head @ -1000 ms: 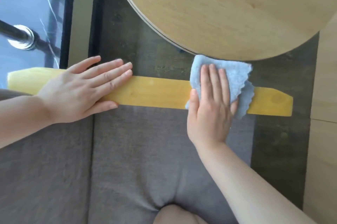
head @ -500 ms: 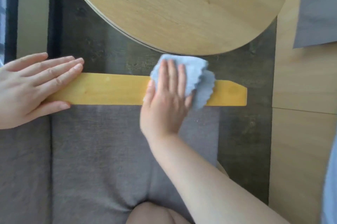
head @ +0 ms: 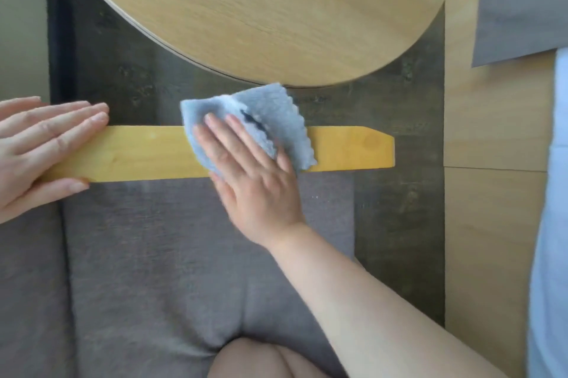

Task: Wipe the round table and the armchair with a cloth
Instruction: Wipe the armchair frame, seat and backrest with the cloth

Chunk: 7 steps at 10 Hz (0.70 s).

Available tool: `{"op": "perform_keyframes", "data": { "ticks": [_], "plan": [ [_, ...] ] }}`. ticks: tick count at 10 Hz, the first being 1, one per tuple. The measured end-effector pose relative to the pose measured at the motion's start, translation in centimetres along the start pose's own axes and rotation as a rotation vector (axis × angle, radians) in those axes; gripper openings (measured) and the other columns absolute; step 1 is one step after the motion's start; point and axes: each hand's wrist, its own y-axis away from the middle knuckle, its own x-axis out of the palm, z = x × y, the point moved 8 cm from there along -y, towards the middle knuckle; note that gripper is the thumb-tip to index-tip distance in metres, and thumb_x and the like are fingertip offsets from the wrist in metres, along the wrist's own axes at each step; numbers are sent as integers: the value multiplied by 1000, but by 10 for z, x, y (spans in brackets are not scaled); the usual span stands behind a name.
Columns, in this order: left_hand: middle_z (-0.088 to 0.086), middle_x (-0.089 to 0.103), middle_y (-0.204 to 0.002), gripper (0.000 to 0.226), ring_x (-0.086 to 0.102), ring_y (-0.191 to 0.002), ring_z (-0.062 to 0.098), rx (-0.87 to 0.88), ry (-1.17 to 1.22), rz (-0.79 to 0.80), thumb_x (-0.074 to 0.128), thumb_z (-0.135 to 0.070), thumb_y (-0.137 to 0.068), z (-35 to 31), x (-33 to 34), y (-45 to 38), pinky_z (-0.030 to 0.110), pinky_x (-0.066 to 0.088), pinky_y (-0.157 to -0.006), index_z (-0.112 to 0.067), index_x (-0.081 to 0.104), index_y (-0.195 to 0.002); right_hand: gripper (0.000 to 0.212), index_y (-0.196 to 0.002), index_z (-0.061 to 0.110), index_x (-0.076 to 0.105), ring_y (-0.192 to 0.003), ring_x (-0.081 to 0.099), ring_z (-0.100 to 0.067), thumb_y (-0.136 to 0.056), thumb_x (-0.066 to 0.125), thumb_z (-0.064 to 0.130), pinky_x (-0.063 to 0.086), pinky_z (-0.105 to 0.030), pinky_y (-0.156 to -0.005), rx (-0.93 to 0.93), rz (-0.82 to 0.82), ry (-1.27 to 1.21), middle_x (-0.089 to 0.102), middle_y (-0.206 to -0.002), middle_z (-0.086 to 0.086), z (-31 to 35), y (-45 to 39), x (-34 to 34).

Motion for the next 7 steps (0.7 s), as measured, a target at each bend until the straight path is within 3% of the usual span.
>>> {"op": "perform_keyframes", "data": {
  "ticks": [1,2,3,4,5,6,7],
  "plan": [
    [15,24,-160,91,23,-146,37,-186,-173,-137,52,-52,-80,37,-5,23,66,28,-110,-1,28,-151,47,-144,12,42,-143,27,-17,-100,33,26,29,-44,-113,375,-263,76,39,-151,-2,-104,47,-40],
    [10,21,-161,87,22,-147,35,-42,-124,103,50,-57,-85,26,0,22,66,27,-110,-18,19,-156,47,-144,7,40,-144,24,-23,-100,34,21,22,-43,-117,707,-424,38,36,-153,-6,-92,50,-29],
    [4,24,-161,80,28,-146,26,2,-211,-1,40,-59,-91,-23,-53,2,56,27,-114,-16,21,-155,51,-149,21,35,-145,22,-10,-99,37,29,21,-41,-115,263,-145,42,31,-155,6,15,-2,6],
    [3,26,-160,73,33,-143,22,88,-296,33,32,-55,-97,-49,-66,-4,51,30,-114,-12,21,-155,49,-148,24,37,-142,28,-5,-99,39,30,25,-34,-111,-94,26,90,34,-153,9,30,-3,10],
    [3,26,-160,71,31,-144,18,69,-346,56,29,-55,-99,-43,-63,2,47,27,-116,-13,19,-156,48,-147,20,38,-143,26,-8,-100,35,28,28,-32,-105,148,-79,144,36,-153,5,-34,18,-13],
    [4,28,-158,70,31,-143,17,89,-351,37,27,-55,-100,-43,-64,0,46,26,-117,-11,21,-155,48,-145,15,41,-143,28,-15,-99,35,26,27,-37,-110,299,-184,54,38,-151,0,-10,11,-6],
    [8,35,-154,73,36,-140,19,91,-358,-2,28,-56,-99,-42,-66,1,46,28,-115,-7,26,-153,50,-146,15,41,-142,30,-14,-97,38,28,28,-37,-111,47,-55,-58,39,-151,1,102,-20,38]
  ]
}}
